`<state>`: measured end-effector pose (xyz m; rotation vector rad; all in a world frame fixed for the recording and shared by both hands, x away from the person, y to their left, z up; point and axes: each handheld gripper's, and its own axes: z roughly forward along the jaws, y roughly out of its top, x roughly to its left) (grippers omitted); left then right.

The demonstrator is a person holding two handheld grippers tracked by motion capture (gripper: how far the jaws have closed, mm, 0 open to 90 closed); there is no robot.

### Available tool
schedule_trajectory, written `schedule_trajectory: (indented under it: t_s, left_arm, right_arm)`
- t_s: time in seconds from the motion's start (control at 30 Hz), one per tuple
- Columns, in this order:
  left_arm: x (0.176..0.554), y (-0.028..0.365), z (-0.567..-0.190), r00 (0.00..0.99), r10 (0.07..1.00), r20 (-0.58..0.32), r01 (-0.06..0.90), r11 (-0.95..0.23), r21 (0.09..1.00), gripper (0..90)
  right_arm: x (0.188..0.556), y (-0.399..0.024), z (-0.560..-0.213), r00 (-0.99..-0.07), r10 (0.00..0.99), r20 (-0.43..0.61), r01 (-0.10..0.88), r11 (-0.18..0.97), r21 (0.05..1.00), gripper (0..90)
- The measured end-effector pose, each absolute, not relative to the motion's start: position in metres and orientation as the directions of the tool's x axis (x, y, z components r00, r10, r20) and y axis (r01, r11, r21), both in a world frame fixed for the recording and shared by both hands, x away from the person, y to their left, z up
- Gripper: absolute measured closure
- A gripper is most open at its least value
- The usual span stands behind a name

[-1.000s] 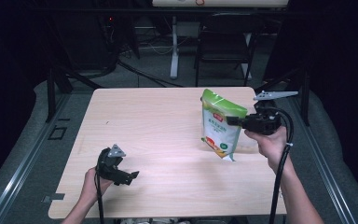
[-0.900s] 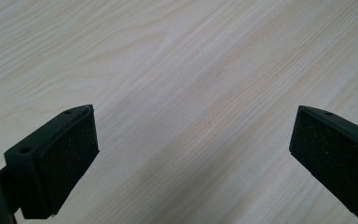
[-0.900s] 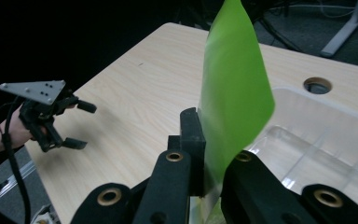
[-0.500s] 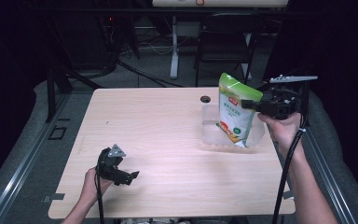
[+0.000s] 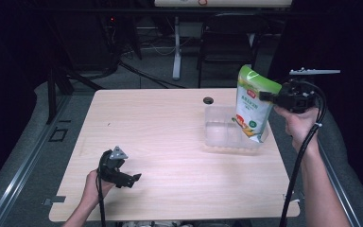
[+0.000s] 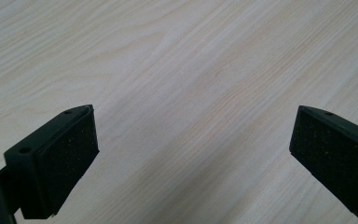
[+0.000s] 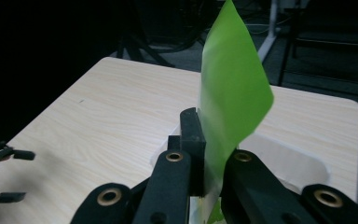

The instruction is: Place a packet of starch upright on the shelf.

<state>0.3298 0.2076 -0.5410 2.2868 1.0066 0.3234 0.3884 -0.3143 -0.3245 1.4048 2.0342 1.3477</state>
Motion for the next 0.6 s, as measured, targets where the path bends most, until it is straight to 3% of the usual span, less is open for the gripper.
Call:
schedule_trajectory:
  t_s: [0.6]
  left_arm:
    - [0.331, 0.207, -0.541, 0.684, 0.729, -0.020, 0.580, -0.528, 0.621, 1.0]
  right_arm:
    - [0.407, -0.340, -0.341, -0.337, 0.905, 0.260, 0.556, -0.032, 0.831, 90.0]
